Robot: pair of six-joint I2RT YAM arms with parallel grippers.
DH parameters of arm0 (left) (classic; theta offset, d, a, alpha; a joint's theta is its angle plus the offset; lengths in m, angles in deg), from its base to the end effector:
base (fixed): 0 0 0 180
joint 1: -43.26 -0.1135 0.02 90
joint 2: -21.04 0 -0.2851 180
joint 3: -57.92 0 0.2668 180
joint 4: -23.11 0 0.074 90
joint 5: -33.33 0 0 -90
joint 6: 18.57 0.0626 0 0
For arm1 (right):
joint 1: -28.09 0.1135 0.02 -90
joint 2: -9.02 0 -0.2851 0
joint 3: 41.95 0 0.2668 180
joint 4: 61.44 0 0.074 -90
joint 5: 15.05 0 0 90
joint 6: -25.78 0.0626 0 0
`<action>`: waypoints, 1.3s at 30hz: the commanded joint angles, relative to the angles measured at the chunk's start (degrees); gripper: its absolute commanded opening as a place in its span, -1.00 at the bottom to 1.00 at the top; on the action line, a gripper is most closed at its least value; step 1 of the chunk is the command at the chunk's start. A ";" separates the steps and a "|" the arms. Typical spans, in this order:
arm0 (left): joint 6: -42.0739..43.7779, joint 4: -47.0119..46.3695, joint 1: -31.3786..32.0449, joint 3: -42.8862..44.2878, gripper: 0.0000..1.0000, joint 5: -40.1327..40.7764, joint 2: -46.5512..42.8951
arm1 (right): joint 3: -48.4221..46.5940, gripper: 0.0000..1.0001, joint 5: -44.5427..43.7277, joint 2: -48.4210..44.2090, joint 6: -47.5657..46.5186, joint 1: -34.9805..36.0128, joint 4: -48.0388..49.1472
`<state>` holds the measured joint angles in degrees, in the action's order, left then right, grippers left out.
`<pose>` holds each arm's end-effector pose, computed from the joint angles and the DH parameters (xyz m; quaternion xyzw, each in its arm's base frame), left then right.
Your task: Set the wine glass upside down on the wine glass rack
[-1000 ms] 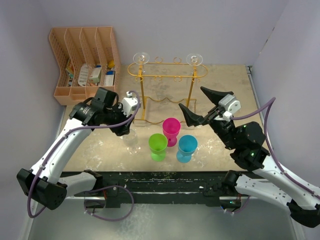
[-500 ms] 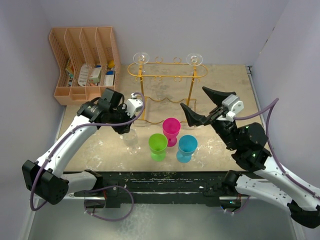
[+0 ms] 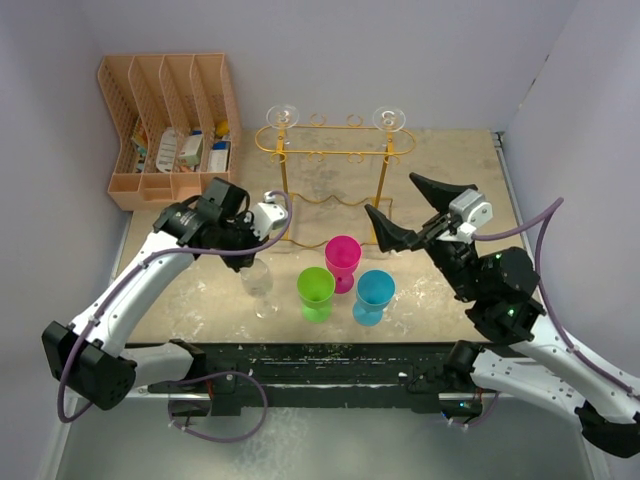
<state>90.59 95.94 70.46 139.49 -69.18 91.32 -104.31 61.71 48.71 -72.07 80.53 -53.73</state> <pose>0.2160 -0.1263 0.3153 0.4039 0.8752 -0.1225 0.2363 0.1109 0.1206 0.4666 -0.1615 0.4773 0.2740 0.8192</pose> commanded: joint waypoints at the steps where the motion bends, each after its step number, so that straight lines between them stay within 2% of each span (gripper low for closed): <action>1: 2.59 6.59 1.54 7.72 -1.00 -0.34 -4.96 | -1.31 0.99 -3.75 0.15 0.75 0.01 1.80; 4: 5.07 10.25 1.88 12.28 -1.00 2.92 -8.21 | -0.03 0.99 -10.15 -1.06 1.36 0.01 5.02; 7: 9.87 15.57 1.89 18.75 -1.00 2.24 -10.46 | 0.83 1.00 -13.33 -1.76 1.35 -0.02 6.82; 13: 14.31 22.29 1.82 40.97 -1.00 3.86 -10.62 | 0.54 0.99 -24.80 -0.53 3.68 0.00 8.83; 17: 15.91 18.45 1.61 51.66 -1.00 4.90 -12.24 | -0.12 0.99 -17.02 -0.17 9.36 -0.01 9.35; 19: 17.33 12.61 1.21 52.51 -1.00 4.38 -14.56 | -2.53 0.99 -14.91 1.54 12.67 -0.04 6.97; 24: 22.95 -13.25 -3.55 39.10 -1.00 1.01 -23.52 | -5.48 0.99 -8.23 4.08 18.46 -0.05 4.78; 28: 24.89 -23.36 -4.09 36.20 -1.00 0.16 -23.97 | -5.01 0.99 -3.53 4.92 25.87 -0.04 6.62; 31: 28.70 -43.70 -6.06 23.34 -1.00 -4.12 -29.14 | -7.31 0.99 -0.51 9.05 28.87 -0.02 6.92; 32: 30.00 -49.15 -7.34 18.82 -1.00 -6.73 -31.35 | -10.85 0.99 1.71 11.17 30.65 0.02 5.56; 35: 29.20 -65.53 -11.90 8.24 -1.00 -13.00 -34.89 | -16.86 0.99 7.39 16.86 35.07 -0.03 4.11; 36: 29.11 -70.78 -12.59 4.49 -1.00 -14.66 -36.25 | -17.23 0.99 11.22 18.31 37.80 0.01 6.39; 39: 31.55 -88.07 -13.56 -8.29 -1.00 -18.91 -40.17 | -17.09 0.95 14.91 20.78 44.12 -0.06 15.80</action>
<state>118.20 42.65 58.33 141.85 -79.08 56.11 -119.64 67.55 67.48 -38.48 80.51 -48.28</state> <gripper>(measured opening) 0.018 0.995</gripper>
